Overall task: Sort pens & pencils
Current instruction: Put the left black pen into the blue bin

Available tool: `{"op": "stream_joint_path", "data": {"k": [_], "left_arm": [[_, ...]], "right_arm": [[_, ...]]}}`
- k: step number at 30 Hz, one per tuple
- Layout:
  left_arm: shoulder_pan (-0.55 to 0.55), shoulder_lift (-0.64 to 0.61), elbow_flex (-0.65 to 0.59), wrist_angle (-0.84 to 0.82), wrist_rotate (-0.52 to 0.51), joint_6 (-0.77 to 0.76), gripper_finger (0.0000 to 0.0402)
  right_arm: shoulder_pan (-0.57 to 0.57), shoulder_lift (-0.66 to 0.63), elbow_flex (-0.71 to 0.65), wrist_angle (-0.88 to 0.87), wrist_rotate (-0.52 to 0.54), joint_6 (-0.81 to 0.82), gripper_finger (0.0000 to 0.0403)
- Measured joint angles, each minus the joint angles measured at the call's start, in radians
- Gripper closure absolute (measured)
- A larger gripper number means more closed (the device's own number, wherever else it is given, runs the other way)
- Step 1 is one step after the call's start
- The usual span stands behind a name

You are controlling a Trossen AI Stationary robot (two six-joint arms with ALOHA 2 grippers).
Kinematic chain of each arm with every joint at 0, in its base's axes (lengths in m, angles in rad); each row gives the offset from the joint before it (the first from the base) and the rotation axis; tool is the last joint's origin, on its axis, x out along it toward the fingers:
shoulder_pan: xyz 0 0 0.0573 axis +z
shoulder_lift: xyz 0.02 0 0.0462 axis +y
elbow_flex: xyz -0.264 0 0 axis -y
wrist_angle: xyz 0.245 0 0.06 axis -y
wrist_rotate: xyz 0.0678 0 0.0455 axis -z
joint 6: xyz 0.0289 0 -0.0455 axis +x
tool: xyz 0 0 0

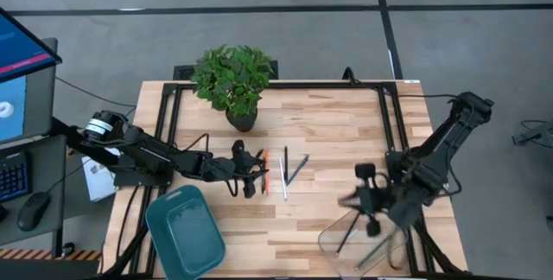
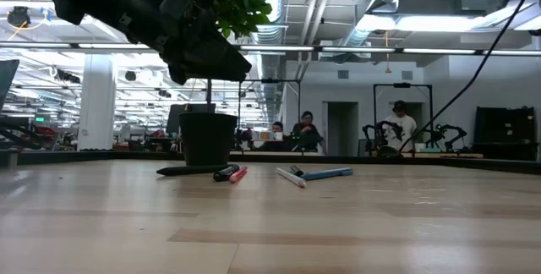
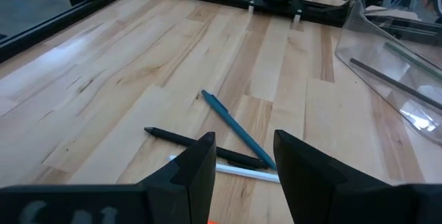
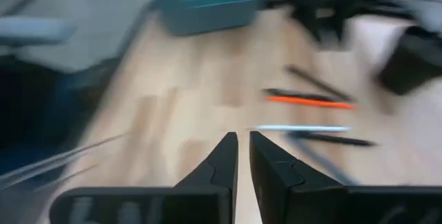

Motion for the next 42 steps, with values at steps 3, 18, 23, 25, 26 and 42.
{"op": "stream_joint_path", "data": {"k": [3, 18, 23, 25, 26, 42], "left_arm": [[0.000, 0.000, 0.000, 0.000, 0.002, -0.012, 0.0264], [0.000, -0.001, 0.000, -0.069, 0.156, -0.013, 0.0264], [0.001, -0.001, 0.000, -0.123, 0.221, -0.006, 0.0264], [0.004, -0.001, 0.000, -0.152, 0.230, -0.006, 0.0264], [0.007, -0.001, 0.000, -0.172, 0.240, -0.007, 0.0264], [0.095, -0.001, 0.000, -0.407, 0.244, -0.252, 0.0264]], "right_arm": [[-0.109, 0.000, 0.000, 0.000, 0.043, -0.017, 0.0341], [-0.550, 0.097, 0.000, 0.121, -0.412, -0.238, 0.0340], [-0.630, 0.182, 0.000, 0.131, -0.627, -0.397, 0.0340], [-0.662, 0.213, -0.001, 0.131, -0.667, -0.438, 0.0340], [-0.679, 0.225, -0.001, 0.134, -0.682, -0.454, 0.0340], [-0.869, 0.275, -0.001, 0.151, -0.711, -0.592, 0.0340]]}}
